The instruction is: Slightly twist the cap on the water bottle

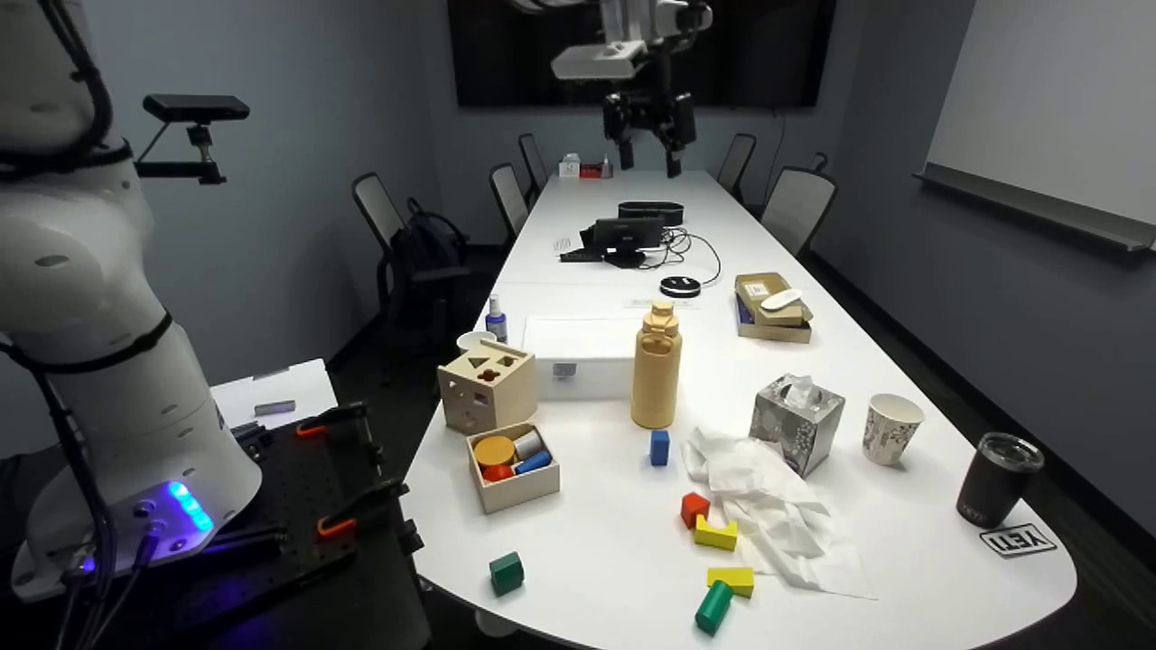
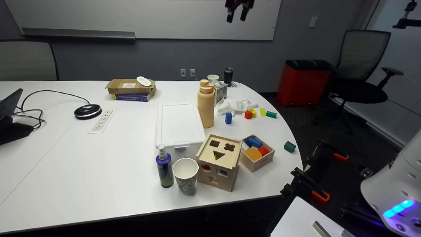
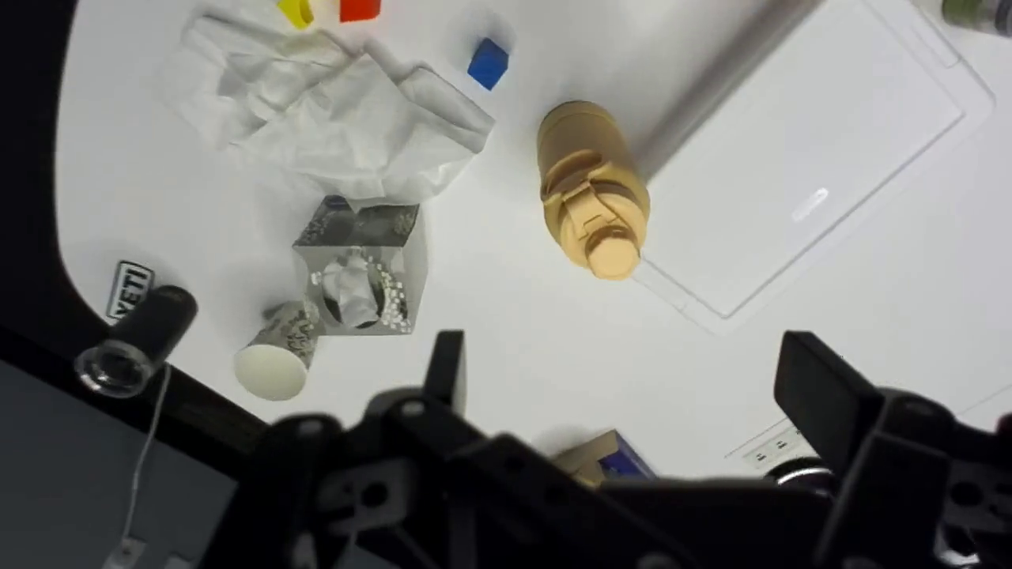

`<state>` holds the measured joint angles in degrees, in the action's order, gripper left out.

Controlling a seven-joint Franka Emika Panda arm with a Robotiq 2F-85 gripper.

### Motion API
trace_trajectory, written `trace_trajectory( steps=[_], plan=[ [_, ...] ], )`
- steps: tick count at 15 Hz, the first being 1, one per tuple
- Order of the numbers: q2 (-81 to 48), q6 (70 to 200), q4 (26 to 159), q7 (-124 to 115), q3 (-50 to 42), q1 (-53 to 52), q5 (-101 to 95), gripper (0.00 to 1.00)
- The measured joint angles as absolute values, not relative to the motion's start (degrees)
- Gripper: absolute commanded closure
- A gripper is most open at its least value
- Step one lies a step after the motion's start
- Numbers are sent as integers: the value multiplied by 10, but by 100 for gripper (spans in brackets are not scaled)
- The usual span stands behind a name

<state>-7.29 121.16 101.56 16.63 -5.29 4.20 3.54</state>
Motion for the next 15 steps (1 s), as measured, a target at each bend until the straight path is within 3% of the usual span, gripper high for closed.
trace_trajectory(
  steps=[7, 15],
  plan=[
    [-293, 1146, 818, 235, -30, 58, 45, 0],
    [-420, 1145, 716, 235, -6, 70, 36, 0]
  ],
)
